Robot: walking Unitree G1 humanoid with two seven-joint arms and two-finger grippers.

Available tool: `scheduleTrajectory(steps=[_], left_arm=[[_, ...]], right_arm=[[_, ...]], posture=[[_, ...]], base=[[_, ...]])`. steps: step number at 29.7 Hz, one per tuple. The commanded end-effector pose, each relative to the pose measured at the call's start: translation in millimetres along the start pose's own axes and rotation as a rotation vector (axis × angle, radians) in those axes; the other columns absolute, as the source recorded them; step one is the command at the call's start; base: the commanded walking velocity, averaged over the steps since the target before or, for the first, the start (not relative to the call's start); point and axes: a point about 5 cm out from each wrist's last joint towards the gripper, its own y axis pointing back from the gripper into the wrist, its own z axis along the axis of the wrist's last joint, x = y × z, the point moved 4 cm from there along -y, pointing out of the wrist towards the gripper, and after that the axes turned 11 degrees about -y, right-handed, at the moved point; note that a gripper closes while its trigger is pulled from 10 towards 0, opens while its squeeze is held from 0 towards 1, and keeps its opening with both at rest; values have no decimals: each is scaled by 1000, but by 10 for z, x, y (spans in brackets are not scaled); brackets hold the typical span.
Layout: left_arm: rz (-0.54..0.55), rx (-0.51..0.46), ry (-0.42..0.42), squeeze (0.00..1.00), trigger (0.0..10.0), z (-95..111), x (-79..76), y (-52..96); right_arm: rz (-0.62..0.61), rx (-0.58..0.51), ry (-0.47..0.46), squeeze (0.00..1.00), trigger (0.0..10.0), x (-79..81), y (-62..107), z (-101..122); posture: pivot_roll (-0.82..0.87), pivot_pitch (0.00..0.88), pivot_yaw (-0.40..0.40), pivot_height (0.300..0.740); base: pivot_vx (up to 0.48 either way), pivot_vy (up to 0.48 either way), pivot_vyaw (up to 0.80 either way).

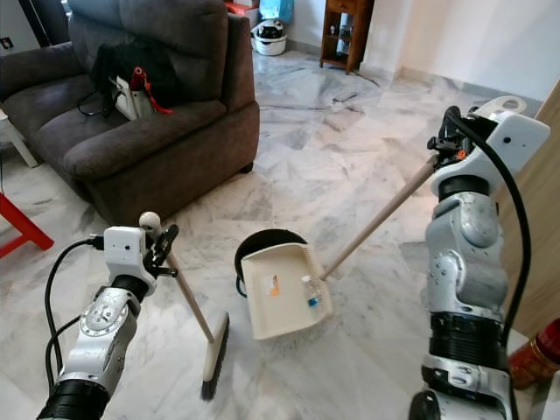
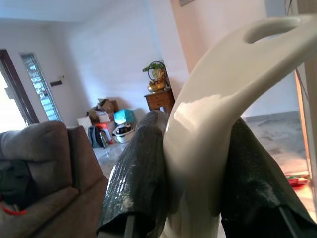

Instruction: Sweep floor

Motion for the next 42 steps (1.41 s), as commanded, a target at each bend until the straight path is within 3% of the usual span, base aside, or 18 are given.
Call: scheduleTrajectory(steps=[1,6,17,42], left_arm=[[13,-48,3,0,10000,130,35,-26],[18,-48,4,0,10000,130,31,-25],[27,-47,2,0,10000,128,48,-23],[46,-59,-29,0,10000,156,86,-30]], right_arm=[[73,-139,-67,0,10000,263,-42,352],[72,-150,-88,0,10000,318,-27,328],[-56,-183,-110,0,10000,205,-41,331],[-49,-161,-140,0,10000,315,-21,238]], posture=[[-56,0,12,740],[-52,0,9,740],[-52,0,7,740],[-48,0,8,740]], base=[[0,0,0],[0,0,0],[0,0,0],[40,0,0]])
